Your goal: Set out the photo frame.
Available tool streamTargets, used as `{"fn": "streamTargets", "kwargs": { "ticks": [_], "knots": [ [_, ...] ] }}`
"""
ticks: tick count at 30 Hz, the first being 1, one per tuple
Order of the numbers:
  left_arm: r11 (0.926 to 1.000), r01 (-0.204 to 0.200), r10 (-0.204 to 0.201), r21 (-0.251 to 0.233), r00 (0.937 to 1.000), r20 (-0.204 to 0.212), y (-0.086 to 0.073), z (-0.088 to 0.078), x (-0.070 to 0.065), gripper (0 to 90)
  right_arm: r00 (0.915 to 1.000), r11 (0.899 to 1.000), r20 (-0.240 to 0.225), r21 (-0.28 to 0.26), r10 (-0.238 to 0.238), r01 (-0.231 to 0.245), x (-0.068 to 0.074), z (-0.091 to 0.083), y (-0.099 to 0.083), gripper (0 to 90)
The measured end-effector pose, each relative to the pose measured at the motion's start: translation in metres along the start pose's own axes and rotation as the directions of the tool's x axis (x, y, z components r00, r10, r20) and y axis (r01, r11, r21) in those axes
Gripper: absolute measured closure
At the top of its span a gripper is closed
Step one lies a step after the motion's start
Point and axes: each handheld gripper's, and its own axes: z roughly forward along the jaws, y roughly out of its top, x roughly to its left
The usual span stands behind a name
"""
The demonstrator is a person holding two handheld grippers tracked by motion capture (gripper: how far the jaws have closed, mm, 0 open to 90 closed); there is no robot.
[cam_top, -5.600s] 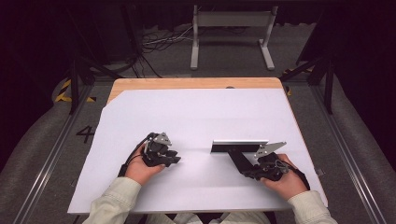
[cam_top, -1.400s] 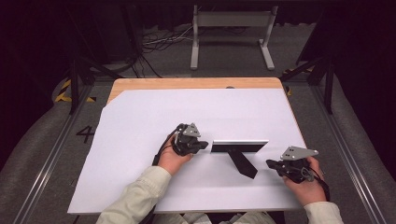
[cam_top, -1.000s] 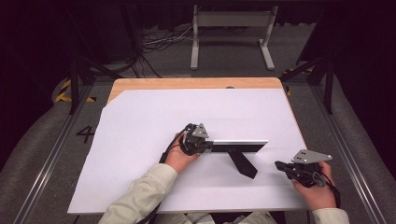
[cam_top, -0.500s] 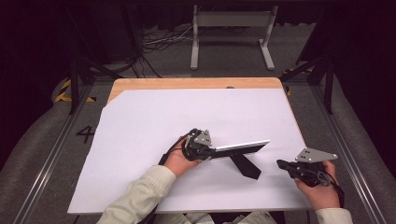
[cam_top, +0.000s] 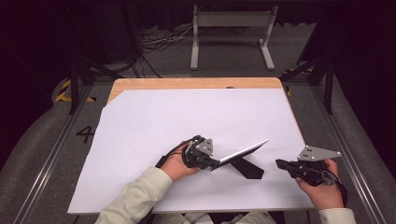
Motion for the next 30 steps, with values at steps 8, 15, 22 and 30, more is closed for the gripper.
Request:
{"fn": "streamTargets", "kwargs": {
  "ticks": [8,15,22,30],
  "knots": [
    [0.9999,0.01,-0.01,0.014,0.9992,0.038,-0.003,-0.004,-0.007,90.0,0.9998,1.0,-0.012,-0.016,-0.013,0.013,0.003,-0.005,0.007,90.0],
    [0.9985,-0.037,0.033,0.039,0.995,0.094,0.003,0.0,-0.019,90.0,0.9998,1.0,-0.015,-0.019,-0.014,0.014,0.003,-0.006,0.009,90.0],
    [0.9922,-0.104,0.093,0.068,0.984,0.152,0.013,0.012,-0.036,90.0,0.9997,0.999,-0.015,-0.028,-0.018,0.017,0.004,-0.008,0.012,90.0],
    [0.9793,-0.183,0.164,0.086,0.9662,0.199,0.023,0.023,-0.058,90.0,0.9997,0.999,-0.014,-0.049,-0.021,0.02,0.004,-0.013,0.015,89.9]
  ]
}}
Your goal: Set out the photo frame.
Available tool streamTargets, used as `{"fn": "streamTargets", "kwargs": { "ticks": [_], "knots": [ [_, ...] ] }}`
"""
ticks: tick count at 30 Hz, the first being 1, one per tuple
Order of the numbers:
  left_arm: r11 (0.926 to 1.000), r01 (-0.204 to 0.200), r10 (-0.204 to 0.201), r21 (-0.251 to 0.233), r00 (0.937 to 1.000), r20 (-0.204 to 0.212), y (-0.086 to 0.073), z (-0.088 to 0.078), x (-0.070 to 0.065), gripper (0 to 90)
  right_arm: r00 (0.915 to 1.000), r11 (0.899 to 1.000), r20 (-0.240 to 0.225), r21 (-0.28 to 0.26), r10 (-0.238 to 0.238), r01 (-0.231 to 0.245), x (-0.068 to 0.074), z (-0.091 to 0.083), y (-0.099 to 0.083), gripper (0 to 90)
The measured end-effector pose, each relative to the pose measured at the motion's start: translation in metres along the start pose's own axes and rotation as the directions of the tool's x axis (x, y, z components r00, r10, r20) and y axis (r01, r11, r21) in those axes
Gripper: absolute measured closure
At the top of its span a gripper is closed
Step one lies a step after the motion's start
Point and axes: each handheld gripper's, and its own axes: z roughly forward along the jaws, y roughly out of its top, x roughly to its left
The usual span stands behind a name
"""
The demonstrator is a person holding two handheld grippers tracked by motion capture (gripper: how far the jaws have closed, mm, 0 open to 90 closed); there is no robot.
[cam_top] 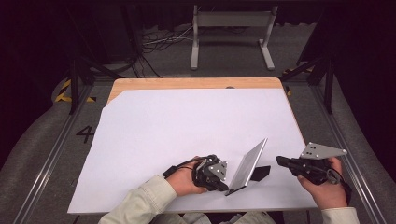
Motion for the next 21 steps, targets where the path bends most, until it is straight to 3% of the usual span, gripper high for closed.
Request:
{"fn": "streamTargets", "kwargs": {
  "ticks": [5,13,21],
  "knots": [
    [0.9996,-0.026,0.026,-0.004,0.9997,-0.001,0.009,0.009,-0.008,90.0,1.0,1.0,-0.003,-0.005,0.009,-0.009,0.0,-0.001,0.0,89.3],
    [0.9992,-0.029,0.029,-0.025,0.9995,-0.011,0.015,0.018,-0.011,90.0,0.9999,1.0,0.005,-0.006,0.015,-0.015,-0.001,-0.003,0.0,89.4],
    [0.9977,-0.06,0.06,-0.03,0.9981,-0.011,0.028,0.028,-0.014,90.0,0.9994,1.0,0.02,-0.008,0.028,-0.028,-0.002,-0.01,-0.005,89.2]
  ]
}}
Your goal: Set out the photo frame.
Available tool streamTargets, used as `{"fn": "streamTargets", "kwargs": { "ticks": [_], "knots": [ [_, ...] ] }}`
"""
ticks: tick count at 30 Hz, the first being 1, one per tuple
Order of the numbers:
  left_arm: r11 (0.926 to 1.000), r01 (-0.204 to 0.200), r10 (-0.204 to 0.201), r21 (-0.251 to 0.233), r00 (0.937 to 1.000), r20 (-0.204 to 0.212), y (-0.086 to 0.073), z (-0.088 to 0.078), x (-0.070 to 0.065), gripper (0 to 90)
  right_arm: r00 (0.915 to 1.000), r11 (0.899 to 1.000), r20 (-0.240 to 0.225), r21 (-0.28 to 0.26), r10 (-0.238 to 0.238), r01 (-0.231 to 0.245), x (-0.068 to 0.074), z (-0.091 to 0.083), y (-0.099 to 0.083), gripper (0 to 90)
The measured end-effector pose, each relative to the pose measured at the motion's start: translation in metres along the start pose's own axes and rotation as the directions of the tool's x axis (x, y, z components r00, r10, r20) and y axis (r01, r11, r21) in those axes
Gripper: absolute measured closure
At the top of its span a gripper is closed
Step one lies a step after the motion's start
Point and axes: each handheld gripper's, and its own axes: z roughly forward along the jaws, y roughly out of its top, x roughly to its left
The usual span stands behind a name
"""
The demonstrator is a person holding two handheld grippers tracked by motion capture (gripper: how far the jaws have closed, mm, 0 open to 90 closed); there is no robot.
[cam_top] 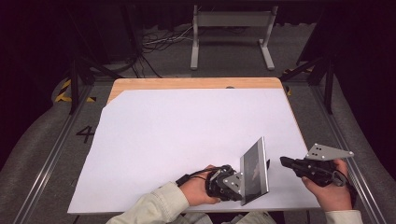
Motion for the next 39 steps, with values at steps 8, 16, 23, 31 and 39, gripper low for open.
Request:
{"fn": "streamTargets", "kwargs": {
  "ticks": [8,16,23,31,39],
  "knots": [
    [0.9994,-0.005,0.004,-0.034,0.9994,-0.035,0.015,0.016,-0.001,90.0,0.9995,1.0,0.022,-0.02,0.02,-0.02,-0.003,-0.01,-0.003,87.5],
    [0.9988,0.027,-0.028,-0.04,0.9987,-0.043,0.003,0.002,0.003,90.0,0.9995,0.999,0.0,-0.024,0.03,-0.03,-0.004,-0.007,-0.004,83.5],
    [0.9962,0.075,-0.078,-0.045,0.995,-0.063,-0.012,-0.012,0.009,90.0,0.9992,0.999,0.01,-0.015,0.04,-0.039,-0.006,-0.004,-0.003,78.5],
    [0.993,0.114,-0.117,-0.03,0.9874,-0.106,-0.024,-0.021,0.011,89.4,0.9983,0.998,0.0,-0.013,0.059,-0.059,-0.008,-0.001,-0.003,75.5],
    [0.9889,0.142,-0.147,-0.044,0.9786,-0.144,-0.037,-0.041,0.015,89.2,0.99,0.99,-0.019,0.034,0.14,-0.139,-0.011,-0.002,-0.002,70.2]
  ]
}}
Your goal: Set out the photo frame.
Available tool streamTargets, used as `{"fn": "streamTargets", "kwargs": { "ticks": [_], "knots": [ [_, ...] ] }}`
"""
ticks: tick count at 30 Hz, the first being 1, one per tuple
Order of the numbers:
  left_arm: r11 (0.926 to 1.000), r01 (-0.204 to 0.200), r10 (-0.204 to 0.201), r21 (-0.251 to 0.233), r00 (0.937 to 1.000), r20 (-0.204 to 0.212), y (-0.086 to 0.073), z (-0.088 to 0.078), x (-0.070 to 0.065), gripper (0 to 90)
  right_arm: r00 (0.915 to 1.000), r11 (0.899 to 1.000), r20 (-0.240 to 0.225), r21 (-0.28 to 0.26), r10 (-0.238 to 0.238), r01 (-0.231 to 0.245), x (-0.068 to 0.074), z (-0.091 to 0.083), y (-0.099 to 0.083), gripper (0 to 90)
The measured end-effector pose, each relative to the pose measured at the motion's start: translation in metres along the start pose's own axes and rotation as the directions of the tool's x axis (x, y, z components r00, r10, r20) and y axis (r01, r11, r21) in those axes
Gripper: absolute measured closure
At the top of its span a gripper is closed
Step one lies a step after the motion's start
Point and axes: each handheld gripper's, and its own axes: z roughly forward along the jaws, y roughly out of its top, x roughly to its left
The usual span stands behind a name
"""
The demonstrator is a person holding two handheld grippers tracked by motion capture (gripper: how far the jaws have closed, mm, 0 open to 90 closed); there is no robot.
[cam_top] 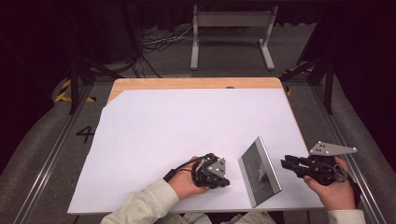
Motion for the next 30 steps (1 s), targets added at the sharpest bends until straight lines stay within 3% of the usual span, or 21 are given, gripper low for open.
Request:
{"fn": "streamTargets", "kwargs": {
  "ticks": [5,9,10,13,24,30],
  "knots": [
    [0.9996,0.027,-0.027,-0.006,0.999,-0.035,-0.014,-0.015,0.006,89.1,0.9969,0.997,0.028,-0.027,0.074,-0.073,0.005,-0.005,0.003,69.8],
    [0.9986,0.052,-0.052,-0.006,0.9973,-0.051,-0.022,-0.021,0.011,88.9,0.9936,0.995,0.048,-0.009,0.102,-0.102,0.009,-0.006,0.006,70.1],
    [0.9977,0.066,-0.067,-0.014,0.9959,-0.061,-0.025,-0.024,0.014,88.9,0.9899,0.991,0.048,0.002,0.133,-0.133,0.012,-0.005,0.008,70.2],
    [0.9968,0.076,-0.078,-0.025,0.9942,-0.074,-0.029,-0.029,0.016,88.9,0.9844,0.986,0.055,0.017,0.167,-0.169,0.015,-0.006,0.011,71.5],
    [0.9937,0.103,-0.107,-0.045,0.9883,-0.109,-0.04,-0.041,0.021,89.8,0.9719,0.973,0.067,0.031,0.226,-0.228,0.021,-0.008,0.02,72.9],
    [0.9937,0.1,-0.105,-0.049,0.9873,-0.119,-0.043,-0.045,0.025,89.4,0.9699,0.972,0.092,0.048,0.226,-0.231,0.021,-0.01,0.03,73.1]
  ]
}}
